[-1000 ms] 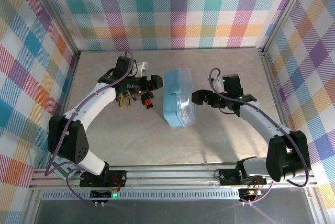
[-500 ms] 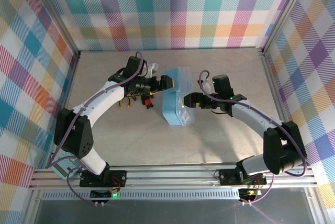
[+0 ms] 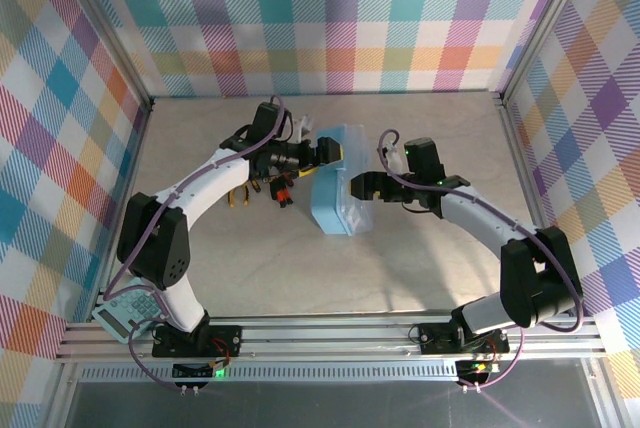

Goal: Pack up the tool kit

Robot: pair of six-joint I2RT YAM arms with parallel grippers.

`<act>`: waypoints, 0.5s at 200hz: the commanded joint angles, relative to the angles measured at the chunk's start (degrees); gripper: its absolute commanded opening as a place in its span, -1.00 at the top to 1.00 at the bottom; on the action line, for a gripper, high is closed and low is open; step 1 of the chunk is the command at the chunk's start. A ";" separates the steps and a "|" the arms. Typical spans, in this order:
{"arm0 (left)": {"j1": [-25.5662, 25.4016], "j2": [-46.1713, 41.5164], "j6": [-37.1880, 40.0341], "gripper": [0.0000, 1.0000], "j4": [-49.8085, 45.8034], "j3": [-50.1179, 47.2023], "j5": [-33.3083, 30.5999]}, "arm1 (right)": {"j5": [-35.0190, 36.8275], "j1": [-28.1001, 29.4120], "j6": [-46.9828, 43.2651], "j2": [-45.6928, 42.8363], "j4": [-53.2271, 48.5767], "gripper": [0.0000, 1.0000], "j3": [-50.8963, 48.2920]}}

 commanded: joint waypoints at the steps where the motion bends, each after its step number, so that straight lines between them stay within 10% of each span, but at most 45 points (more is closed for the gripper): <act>1: -0.70 1.08 -1.83 -0.99 1.07 1.80 2.29 | 3.06 -0.02 -1.97 0.47 -2.78 -0.71 2.40; 100: -0.88 2.57 -3.01 -0.99 4.13 2.30 3.38 | 3.57 -1.33 -0.94 7.24 -0.48 -0.42 8.11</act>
